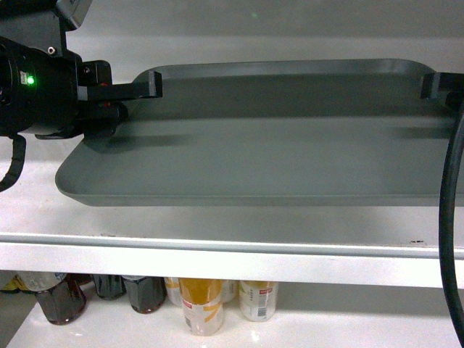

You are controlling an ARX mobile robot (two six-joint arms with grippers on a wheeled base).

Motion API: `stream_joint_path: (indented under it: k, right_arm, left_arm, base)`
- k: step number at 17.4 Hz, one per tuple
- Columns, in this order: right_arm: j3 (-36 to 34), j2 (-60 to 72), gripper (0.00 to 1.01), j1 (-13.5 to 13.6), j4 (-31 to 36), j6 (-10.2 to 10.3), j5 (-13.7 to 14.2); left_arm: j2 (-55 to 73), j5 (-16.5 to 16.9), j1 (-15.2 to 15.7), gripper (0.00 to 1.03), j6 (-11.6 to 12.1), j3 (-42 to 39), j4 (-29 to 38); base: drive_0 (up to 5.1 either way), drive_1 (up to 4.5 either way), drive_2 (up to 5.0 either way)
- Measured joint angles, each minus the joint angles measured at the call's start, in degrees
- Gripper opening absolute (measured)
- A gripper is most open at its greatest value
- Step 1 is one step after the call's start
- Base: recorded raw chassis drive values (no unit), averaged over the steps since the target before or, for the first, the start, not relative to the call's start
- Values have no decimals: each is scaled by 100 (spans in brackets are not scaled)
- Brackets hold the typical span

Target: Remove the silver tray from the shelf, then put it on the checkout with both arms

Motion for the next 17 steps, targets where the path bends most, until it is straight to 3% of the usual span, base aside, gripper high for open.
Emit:
stream_joint_path:
  k: [3,17]
  right_arm:
    - [55,-24,3,2,-802,166,63]
    - [79,-22,3,13,-793,162,129]
  left_arm:
    - [7,57,-9,3,76,13,-387]
    - [7,7,-22,3,83,11,-332]
  base:
    - [0,0,0]
    - [0,0,0]
